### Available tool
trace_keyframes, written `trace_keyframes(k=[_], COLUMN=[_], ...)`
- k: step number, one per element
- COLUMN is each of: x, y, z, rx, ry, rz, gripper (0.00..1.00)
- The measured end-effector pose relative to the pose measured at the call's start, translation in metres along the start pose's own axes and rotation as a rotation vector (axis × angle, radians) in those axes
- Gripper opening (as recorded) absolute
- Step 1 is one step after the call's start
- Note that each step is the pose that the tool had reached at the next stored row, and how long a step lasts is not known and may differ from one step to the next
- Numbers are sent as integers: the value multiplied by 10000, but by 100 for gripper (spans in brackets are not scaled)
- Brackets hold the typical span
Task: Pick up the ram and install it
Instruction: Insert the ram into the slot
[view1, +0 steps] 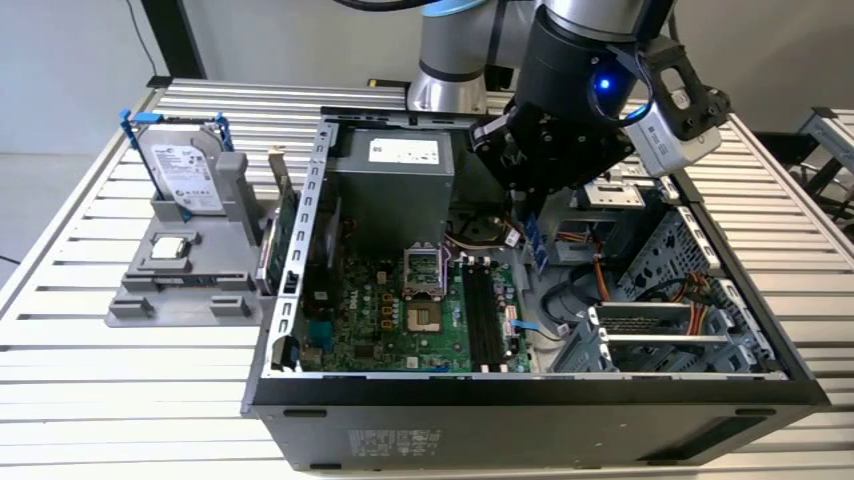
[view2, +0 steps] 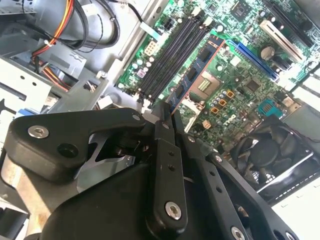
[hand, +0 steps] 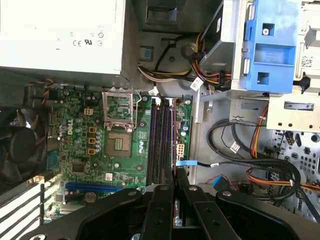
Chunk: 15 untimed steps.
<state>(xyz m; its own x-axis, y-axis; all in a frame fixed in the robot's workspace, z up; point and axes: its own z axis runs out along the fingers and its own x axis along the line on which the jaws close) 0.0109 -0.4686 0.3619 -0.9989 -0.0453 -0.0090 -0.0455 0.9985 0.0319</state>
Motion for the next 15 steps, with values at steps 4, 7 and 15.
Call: trace_keyframes(k=[4,7,15], x=[0,0,1], y=[-1,-1,-6], z=[26,79,224], rx=[-3,-1,1], ry=[-8,-23,-26], rz=[-1,-2,94], gripper=[0,0,0])
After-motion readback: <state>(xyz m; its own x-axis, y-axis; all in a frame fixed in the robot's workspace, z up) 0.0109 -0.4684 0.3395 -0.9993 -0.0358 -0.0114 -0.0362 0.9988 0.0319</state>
